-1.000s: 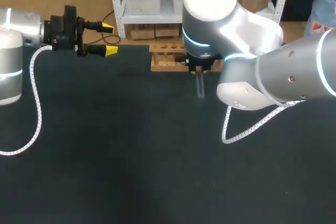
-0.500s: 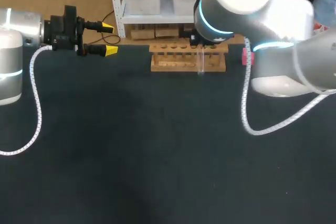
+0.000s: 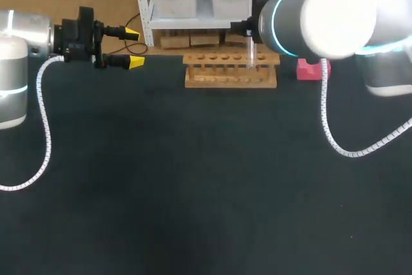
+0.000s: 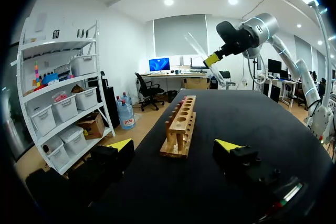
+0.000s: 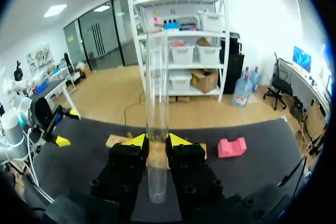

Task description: Grasp the test tube, adjust it, and insert it.

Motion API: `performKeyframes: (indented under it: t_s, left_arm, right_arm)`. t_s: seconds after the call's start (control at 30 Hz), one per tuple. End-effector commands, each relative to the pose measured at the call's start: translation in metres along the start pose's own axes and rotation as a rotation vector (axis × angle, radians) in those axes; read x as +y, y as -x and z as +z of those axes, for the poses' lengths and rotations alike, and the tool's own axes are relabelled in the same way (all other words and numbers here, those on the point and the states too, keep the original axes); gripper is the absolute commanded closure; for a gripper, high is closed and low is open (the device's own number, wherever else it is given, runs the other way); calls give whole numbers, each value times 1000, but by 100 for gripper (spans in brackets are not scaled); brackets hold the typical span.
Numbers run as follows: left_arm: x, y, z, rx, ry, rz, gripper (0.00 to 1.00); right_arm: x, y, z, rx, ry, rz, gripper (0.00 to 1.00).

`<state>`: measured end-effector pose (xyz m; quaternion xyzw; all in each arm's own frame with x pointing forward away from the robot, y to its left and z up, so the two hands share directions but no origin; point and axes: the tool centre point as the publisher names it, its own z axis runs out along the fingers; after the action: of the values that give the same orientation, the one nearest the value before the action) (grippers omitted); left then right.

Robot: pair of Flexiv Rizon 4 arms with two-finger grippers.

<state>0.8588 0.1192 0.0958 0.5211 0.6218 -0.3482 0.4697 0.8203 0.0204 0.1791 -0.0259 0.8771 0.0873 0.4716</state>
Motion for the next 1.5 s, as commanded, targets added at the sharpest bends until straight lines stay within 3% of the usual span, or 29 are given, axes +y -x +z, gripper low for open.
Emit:
performKeyframes:
  t_s: [0.03, 0.4, 0.9, 1.5]
  left_arm:
    - [-1, 0, 0, -1, 3, 1, 0]
    - [-1, 0, 0, -1, 3, 1, 0]
    - [-1, 0, 0, -1, 3, 1, 0]
    - [-1, 0, 0, -1, 3, 1, 0]
  right_arm:
    - [1, 4, 7, -331, 4, -1, 100]
    - [-4, 18, 18, -461, 15, -7, 100]
    - [-16, 17, 52, -512, 33, -16, 100]
    - [-29, 13, 73, -563, 45, 6, 100]
